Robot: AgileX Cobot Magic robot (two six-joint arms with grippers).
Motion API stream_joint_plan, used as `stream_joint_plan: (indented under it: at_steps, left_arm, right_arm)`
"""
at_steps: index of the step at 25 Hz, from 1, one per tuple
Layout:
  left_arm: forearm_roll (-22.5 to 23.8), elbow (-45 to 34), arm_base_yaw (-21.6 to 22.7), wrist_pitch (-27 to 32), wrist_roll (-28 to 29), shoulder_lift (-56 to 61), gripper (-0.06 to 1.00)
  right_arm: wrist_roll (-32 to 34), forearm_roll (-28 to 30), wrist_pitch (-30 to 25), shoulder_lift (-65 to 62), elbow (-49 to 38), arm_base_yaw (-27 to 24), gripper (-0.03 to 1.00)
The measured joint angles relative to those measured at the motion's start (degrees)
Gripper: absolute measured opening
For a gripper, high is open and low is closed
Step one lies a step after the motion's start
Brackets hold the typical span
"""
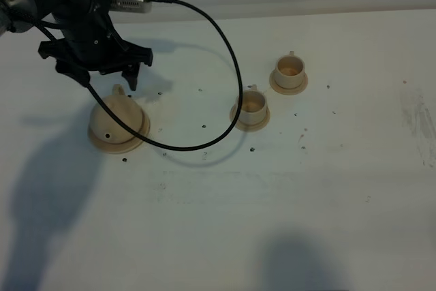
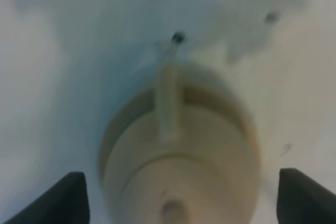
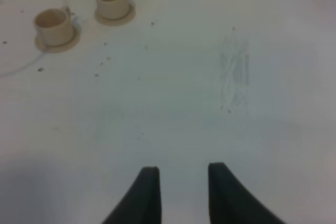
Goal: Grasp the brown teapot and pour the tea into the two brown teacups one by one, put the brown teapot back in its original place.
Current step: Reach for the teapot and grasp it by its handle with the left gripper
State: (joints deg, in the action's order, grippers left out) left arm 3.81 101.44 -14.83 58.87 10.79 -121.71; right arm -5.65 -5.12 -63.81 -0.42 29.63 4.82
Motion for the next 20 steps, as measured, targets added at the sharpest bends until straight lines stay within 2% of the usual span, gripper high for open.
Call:
stream_joint_plan:
  at_steps: [5, 11, 20]
  left_arm:
    - [-4.2, 0.0, 0.0, -3.3, -3.3, 0.0, 0.69]
    - [-3.8, 0.0, 1.6, -3.5, -6.2, 0.0, 0.69]
    - [-3.2, 0.0, 2.0, -5.2, -6.2, -2.6, 0.69]
  right_arm:
    - [0.0, 0.0, 0.0, 0.0, 0.0, 0.0, 0.22]
    - [0.0, 0.0, 0.0, 0.0, 0.0, 0.0, 0.22]
    - [0.0, -0.1, 0.0, 0.0, 0.0, 0.0, 0.22]
